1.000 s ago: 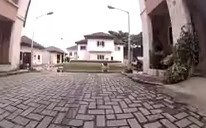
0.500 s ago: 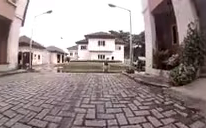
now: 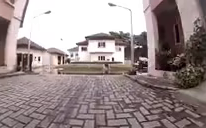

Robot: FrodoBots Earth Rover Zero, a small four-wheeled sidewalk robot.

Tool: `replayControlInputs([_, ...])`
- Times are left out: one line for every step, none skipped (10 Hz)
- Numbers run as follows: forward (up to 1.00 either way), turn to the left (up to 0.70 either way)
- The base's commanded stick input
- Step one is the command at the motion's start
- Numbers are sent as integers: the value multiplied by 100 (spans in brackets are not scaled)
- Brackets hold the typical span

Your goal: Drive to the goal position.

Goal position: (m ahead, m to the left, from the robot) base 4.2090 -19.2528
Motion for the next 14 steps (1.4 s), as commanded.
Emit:
replayControlInputs([50,0])
replayControlInputs([50,0])
replayControlInputs([50,0])
replayControlInputs([50,0])
replayControlInputs([50,0])
replayControlInputs([50,0])
replayControlInputs([50,-17])
replayControlInputs([50,-46])
replayControlInputs([50,-50])
replayControlInputs([50,0])
replayControlInputs([50,0])
replayControlInputs([50,0])
replayControlInputs([50,0])
replayControlInputs([50,0])
